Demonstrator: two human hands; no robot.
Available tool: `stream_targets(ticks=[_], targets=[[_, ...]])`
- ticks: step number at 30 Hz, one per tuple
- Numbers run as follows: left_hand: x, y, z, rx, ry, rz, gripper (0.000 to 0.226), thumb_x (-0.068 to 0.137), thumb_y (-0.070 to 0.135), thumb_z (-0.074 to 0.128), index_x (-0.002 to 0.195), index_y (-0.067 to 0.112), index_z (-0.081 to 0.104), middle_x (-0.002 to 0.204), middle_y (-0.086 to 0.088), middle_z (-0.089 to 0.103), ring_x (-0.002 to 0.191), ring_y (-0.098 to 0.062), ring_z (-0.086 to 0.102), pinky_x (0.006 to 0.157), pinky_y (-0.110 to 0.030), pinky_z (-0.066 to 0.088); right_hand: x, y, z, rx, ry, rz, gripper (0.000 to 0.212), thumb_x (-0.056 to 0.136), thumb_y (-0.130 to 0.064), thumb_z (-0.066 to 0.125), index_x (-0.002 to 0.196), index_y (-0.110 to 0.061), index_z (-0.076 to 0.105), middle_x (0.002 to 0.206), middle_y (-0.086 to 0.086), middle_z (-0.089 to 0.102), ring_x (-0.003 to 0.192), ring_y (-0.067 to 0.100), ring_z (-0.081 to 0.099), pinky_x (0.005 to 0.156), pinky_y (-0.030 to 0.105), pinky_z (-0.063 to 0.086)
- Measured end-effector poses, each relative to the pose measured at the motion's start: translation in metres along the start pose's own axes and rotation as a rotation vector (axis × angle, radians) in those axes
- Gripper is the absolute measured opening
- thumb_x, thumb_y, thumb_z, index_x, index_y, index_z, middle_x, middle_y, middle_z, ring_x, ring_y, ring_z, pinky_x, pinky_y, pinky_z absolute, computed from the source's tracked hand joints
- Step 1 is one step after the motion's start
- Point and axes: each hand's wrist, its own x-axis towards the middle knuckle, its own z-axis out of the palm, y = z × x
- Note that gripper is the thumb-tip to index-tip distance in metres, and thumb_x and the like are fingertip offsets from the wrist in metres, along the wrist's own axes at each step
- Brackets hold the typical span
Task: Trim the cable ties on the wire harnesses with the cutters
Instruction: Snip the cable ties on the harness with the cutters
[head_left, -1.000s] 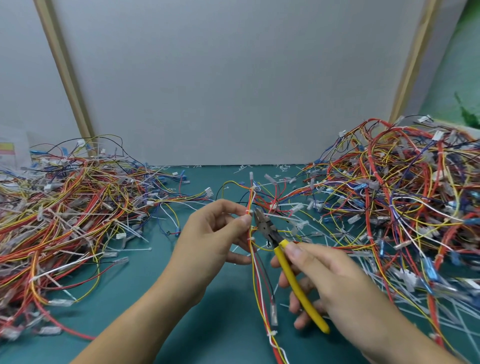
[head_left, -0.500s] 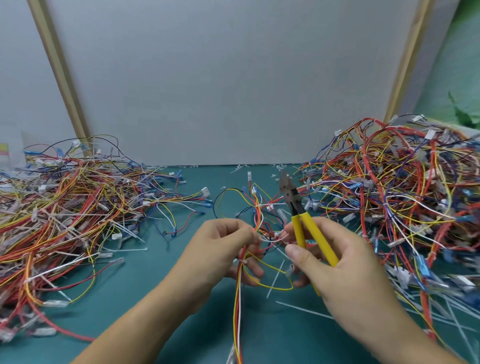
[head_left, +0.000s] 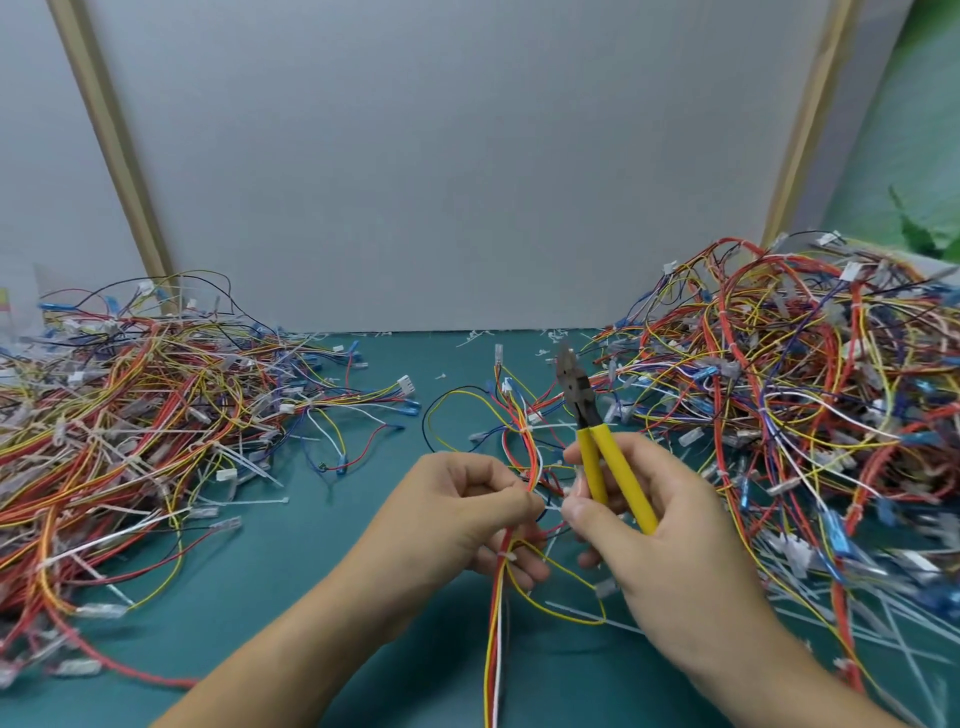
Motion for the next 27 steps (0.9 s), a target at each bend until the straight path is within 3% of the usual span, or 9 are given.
stream_targets(ticks=[4, 7, 10, 14, 16, 18, 20, 22, 27], targets=[[0.002, -0.003, 0.007, 0.078, 0.035, -0.004, 0.01, 0.069, 0.02, 0.063, 0.06, 0.018, 0.061, 0.059, -0.008, 0.063, 0.054, -0.029, 0.069, 0.054, -0.027, 0.051, 0.0, 0.005, 0.003, -0.056, 0.077, 0.041, 0.03, 0.09, -0.007, 0.065, 0.092, -0.037, 0.063, 0.08, 0.006, 0.063, 0.065, 0.041, 0.058, 0.044, 0.032, 0.043], [0.005, -0.005, 0.009, 0.101, 0.068, 0.0, 0.009, 0.067, 0.021, 0.061, 0.06, 0.015, 0.061, 0.057, -0.007, 0.06, 0.048, -0.025, 0.066, 0.049, -0.024, 0.048, 0.0, 0.002, 0.005, -0.09, 0.085, 0.039, 0.031, 0.091, -0.008, 0.065, 0.092, -0.039, 0.062, 0.081, 0.005, 0.063, 0.064, 0.039, 0.059, 0.043, 0.035, 0.044], [0.003, -0.003, 0.003, 0.055, -0.016, -0.01, 0.01, 0.073, 0.02, 0.066, 0.066, 0.013, 0.065, 0.057, -0.006, 0.059, 0.046, -0.019, 0.059, 0.046, -0.025, 0.05, -0.001, -0.001, 0.001, -0.095, 0.073, 0.036, 0.03, 0.091, -0.008, 0.065, 0.092, -0.039, 0.062, 0.079, 0.005, 0.062, 0.064, 0.04, 0.058, 0.044, 0.043, 0.046], [-0.002, 0.002, -0.01, -0.013, -0.123, -0.046, 0.007, 0.077, 0.013, 0.076, 0.078, 0.009, 0.072, 0.07, -0.017, 0.064, 0.051, -0.021, 0.061, 0.05, -0.026, 0.054, 0.001, -0.004, -0.006, -0.079, 0.058, 0.036, 0.026, 0.091, -0.007, 0.066, 0.093, -0.032, 0.064, 0.076, 0.003, 0.065, 0.062, 0.037, 0.06, 0.047, 0.035, 0.051], [-0.001, 0.003, -0.012, 0.002, -0.055, -0.024, 0.006, 0.081, 0.005, 0.077, 0.08, 0.004, 0.071, 0.072, -0.018, 0.066, 0.053, -0.021, 0.062, 0.052, -0.027, 0.056, 0.003, -0.006, -0.009, -0.09, 0.058, 0.019, 0.018, 0.089, -0.012, 0.069, 0.093, -0.029, 0.066, 0.077, 0.0, 0.067, 0.065, 0.034, 0.063, 0.057, 0.039, 0.055], [0.002, 0.004, -0.015, 0.004, 0.07, 0.032, 0.005, 0.083, 0.0, 0.072, 0.079, 0.002, 0.07, 0.068, -0.016, 0.066, 0.052, -0.018, 0.061, 0.051, -0.026, 0.055, 0.004, -0.012, -0.012, -0.088, 0.074, -0.023, 0.007, 0.089, -0.032, 0.071, 0.095, -0.03, 0.067, 0.078, -0.003, 0.069, 0.068, 0.03, 0.065, 0.062, 0.039, 0.059], [0.005, 0.004, -0.02, -0.006, 0.197, 0.099, 0.003, 0.083, -0.001, 0.07, 0.081, 0.0, 0.068, 0.065, -0.012, 0.066, 0.052, -0.016, 0.061, 0.051, -0.026, 0.055, 0.001, -0.019, -0.016, -0.058, 0.088, -0.066, 0.025, 0.086, -0.054, 0.066, 0.097, -0.031, 0.069, 0.078, -0.001, 0.067, 0.067, 0.023, 0.067, 0.06, 0.027, 0.057], [0.007, 0.004, -0.023, -0.008, 0.292, 0.16, 0.003, 0.085, -0.001, 0.069, 0.083, -0.001, 0.067, 0.063, -0.009, 0.066, 0.053, -0.015, 0.062, 0.051, -0.025, 0.055, -0.002, -0.028, -0.016, -0.018, 0.053, -0.039, 0.042, 0.079, -0.064, 0.057, 0.097, -0.029, 0.07, 0.076, 0.005, 0.062, 0.062, 0.019, 0.066, 0.056, 0.02, 0.053], [0.008, 0.002, -0.02, 0.017, 0.386, 0.265, 0.008, 0.086, 0.0, 0.069, 0.082, 0.005, 0.065, 0.062, -0.005, 0.067, 0.056, -0.013, 0.065, 0.055, -0.028, 0.059, -0.006, -0.033, -0.006, -0.071, -0.245, 0.262, 0.052, 0.082, -0.077, 0.05, 0.088, -0.03, 0.072, 0.054, 0.007, 0.059, 0.051, 0.028, 0.059, 0.054, 0.042, 0.053]])
